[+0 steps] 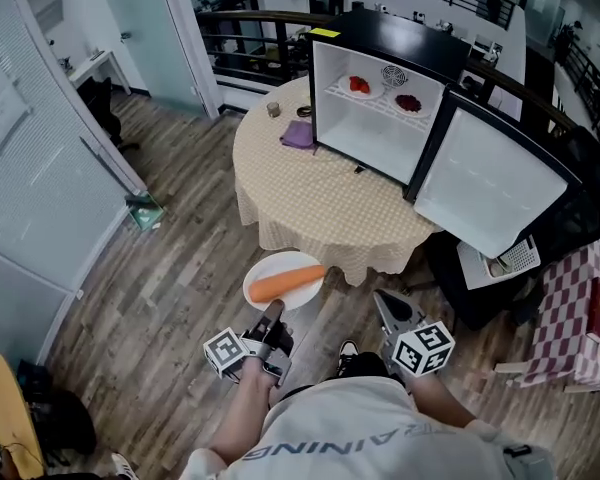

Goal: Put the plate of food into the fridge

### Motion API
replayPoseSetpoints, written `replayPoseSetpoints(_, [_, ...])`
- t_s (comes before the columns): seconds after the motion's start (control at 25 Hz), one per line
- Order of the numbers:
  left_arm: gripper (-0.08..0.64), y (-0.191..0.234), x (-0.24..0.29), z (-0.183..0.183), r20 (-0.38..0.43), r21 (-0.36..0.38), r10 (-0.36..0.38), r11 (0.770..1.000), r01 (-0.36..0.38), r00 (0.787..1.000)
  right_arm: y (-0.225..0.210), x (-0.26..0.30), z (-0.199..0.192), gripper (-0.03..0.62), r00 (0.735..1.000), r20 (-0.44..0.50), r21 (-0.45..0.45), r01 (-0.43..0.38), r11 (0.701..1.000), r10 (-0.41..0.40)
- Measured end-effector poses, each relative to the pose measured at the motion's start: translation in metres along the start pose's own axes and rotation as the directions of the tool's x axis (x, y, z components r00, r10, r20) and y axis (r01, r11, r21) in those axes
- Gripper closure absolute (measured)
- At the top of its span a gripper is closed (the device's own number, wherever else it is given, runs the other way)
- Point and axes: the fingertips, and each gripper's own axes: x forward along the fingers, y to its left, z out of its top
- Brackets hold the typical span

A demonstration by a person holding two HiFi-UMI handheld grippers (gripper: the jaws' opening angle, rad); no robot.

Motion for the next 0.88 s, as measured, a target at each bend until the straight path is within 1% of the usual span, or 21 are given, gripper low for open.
replayPoseSetpoints(0.28, [0.531,-0.002,0.063,0.001,0.012,-0.005,0.027,1.000,-0.026,1.000,-0.054,0.026,0.027,0.571,1.000,-0.014,0.018,-0.020,1.000,0.021])
replayPoseSetpoints(0.4, [0.531,-0.006,0.083,0.002,0.025,-0.002,0.029,1.000,-0.029,0.999,-0.070,0.040,0.036,0.569,0.998,-0.023,0.018,-0.050,0.999,0.050])
replayPoseSetpoints(0.56, [0.531,-0.008,0.103,0.002,0.038,-0.020,0.038,0.999,-0.037,0.999,-0.090,0.055,0.043,0.569,0.997,-0.028,0.018,-0.073,0.997,0.073])
replayPoseSetpoints(0.72, [0.531,0.002,0.122,0.007,0.023,-0.014,0.067,0.998,-0.066,0.998,-0.110,0.065,0.041,0.569,0.998,-0.030,0.044,-0.055,0.998,0.056])
replayPoseSetpoints(0.88, [0.531,0.007,0.147,0.018,-0.008,-0.022,0.065,0.998,-0.066,0.998,-0.122,0.079,0.043,0.569,0.999,-0.040,0.052,-0.033,0.998,0.035])
